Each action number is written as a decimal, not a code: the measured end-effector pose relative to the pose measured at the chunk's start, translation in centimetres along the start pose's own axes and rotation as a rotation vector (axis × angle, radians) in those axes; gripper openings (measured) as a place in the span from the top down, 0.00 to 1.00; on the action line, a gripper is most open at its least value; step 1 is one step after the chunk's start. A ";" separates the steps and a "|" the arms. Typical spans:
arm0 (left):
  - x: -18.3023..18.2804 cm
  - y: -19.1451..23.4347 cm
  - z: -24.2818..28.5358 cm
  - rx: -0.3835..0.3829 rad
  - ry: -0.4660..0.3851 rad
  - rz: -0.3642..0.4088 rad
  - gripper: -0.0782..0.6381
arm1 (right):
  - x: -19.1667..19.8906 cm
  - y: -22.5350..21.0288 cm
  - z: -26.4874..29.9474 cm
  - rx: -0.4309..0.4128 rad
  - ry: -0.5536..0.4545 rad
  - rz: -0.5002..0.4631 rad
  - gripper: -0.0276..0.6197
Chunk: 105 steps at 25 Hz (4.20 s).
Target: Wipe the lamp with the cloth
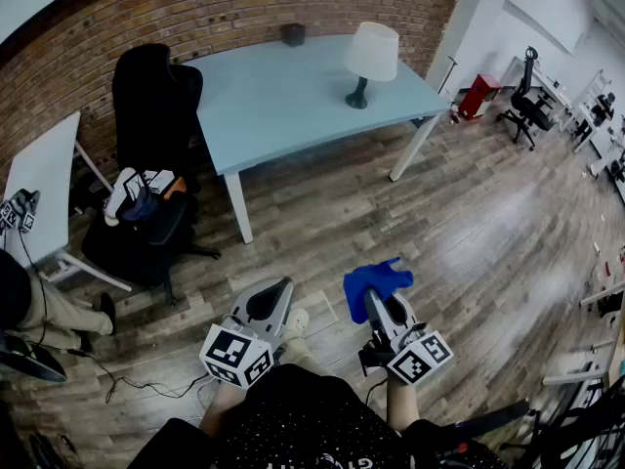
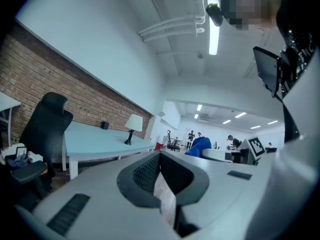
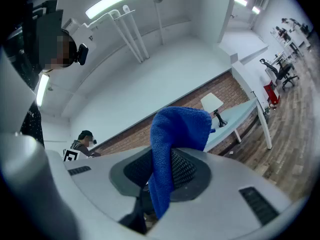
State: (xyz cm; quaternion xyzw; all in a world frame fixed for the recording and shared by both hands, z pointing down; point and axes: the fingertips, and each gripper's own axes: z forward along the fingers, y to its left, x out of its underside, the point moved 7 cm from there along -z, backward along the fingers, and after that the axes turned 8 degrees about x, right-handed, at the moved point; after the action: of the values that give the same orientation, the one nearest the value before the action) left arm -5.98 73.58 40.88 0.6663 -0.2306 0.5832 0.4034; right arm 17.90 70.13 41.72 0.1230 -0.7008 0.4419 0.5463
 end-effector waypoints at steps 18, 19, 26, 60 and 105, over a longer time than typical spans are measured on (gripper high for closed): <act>-6.5 16.1 15.9 0.030 -0.022 0.041 0.88 | -7.3 -8.4 20.7 -0.059 -0.057 -0.082 0.84; -6.5 16.7 16.6 0.032 -0.024 0.043 0.88 | -7.4 -8.8 21.4 -0.058 -0.058 -0.084 0.84; -6.2 17.9 19.7 0.052 -0.025 0.030 0.88 | -7.3 -9.6 23.5 -0.066 -0.048 -0.089 0.84; -12.7 32.7 51.1 0.219 0.016 -0.003 0.88 | -20.0 -28.0 43.6 0.073 -0.118 -0.103 0.84; -16.5 43.5 63.8 0.107 0.005 -0.023 0.88 | -26.1 -42.8 55.3 0.361 -0.023 -0.508 0.84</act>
State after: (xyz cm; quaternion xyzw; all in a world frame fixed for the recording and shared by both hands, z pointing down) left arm -5.67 -5.28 37.01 0.6881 -0.1902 0.5918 0.3744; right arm 19.36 -4.48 38.99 0.3941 -0.5641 0.4070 0.6007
